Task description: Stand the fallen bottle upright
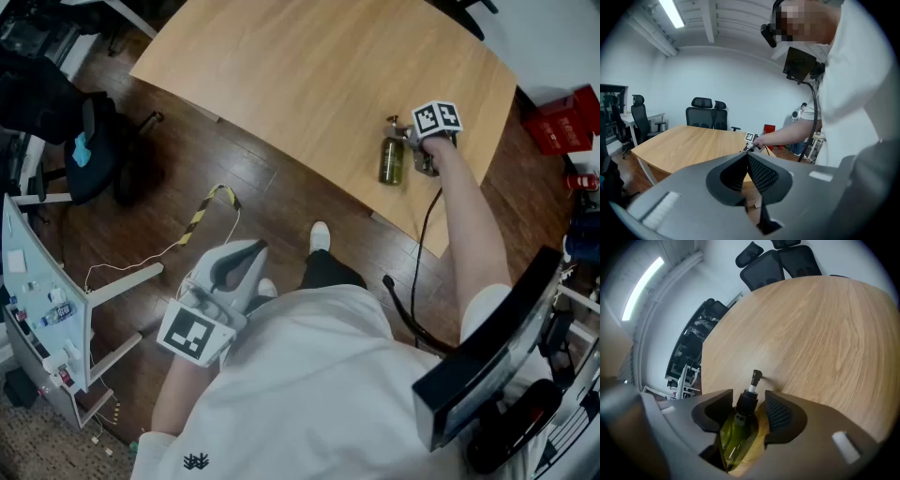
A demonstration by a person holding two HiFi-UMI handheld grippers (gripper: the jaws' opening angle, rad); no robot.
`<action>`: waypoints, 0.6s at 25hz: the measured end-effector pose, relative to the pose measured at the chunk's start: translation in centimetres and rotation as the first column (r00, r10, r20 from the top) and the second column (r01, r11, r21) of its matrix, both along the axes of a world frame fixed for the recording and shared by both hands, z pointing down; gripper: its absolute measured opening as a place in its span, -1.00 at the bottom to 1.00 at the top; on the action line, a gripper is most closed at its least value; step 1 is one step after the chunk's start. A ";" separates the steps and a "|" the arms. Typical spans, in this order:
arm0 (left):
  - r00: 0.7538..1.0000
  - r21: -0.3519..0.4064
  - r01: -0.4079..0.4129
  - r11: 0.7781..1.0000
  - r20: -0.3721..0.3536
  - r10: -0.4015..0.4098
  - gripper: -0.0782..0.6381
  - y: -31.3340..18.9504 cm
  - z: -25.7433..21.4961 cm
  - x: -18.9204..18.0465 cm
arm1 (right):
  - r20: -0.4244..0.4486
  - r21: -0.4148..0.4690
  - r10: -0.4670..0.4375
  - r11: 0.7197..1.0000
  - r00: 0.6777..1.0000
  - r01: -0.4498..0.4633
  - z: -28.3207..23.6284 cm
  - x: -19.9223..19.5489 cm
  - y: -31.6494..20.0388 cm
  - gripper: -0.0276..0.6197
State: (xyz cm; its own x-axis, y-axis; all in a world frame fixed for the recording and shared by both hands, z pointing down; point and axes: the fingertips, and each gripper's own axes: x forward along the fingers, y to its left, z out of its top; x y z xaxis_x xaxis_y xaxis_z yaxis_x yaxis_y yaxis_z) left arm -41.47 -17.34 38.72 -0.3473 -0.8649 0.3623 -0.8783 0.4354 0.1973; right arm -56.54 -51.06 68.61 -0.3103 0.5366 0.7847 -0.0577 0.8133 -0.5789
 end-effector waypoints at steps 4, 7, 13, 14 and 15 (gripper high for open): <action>1.000 -0.007 -0.003 1.000 -0.007 0.003 -0.78 -0.3 0.2 -0.3 | 0.063 0.000 0.015 1.000 0.998 -0.015 -0.3 -0.4 -0.3 -0.47; 1.000 -0.005 -0.012 1.000 -0.006 0.011 -0.78 -0.6 -0.1 -0.7 | 0.165 0.041 0.014 0.999 0.986 -0.021 -2.3 -0.7 -0.4 -0.48; 0.998 0.009 -0.062 0.998 -0.002 0.062 -0.78 -1.7 -0.4 -0.7 | 0.485 0.269 -0.107 0.963 0.868 -0.031 -9.4 -0.1 0.1 -0.49; 0.997 0.009 -0.074 0.997 -0.001 0.074 -0.78 -2.0 -0.4 -0.6 | 0.527 0.306 -0.131 0.951 0.840 -0.044 -10.2 0.2 0.1 -0.49; 0.996 0.009 -0.086 0.996 0.002 0.086 -0.78 -2.3 -0.4 -0.6 | 0.563 0.341 -0.152 0.938 0.813 -0.061 -10.9 0.6 0.2 -0.49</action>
State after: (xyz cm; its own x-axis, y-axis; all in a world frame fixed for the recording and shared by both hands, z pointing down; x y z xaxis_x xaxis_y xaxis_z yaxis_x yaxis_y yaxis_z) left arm -42.12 -19.61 38.28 -0.2719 -0.8949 0.3538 -0.9127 0.3563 0.1999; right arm -55.97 -50.84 57.72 -0.7397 0.3058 0.5994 0.2389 0.9521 -0.1909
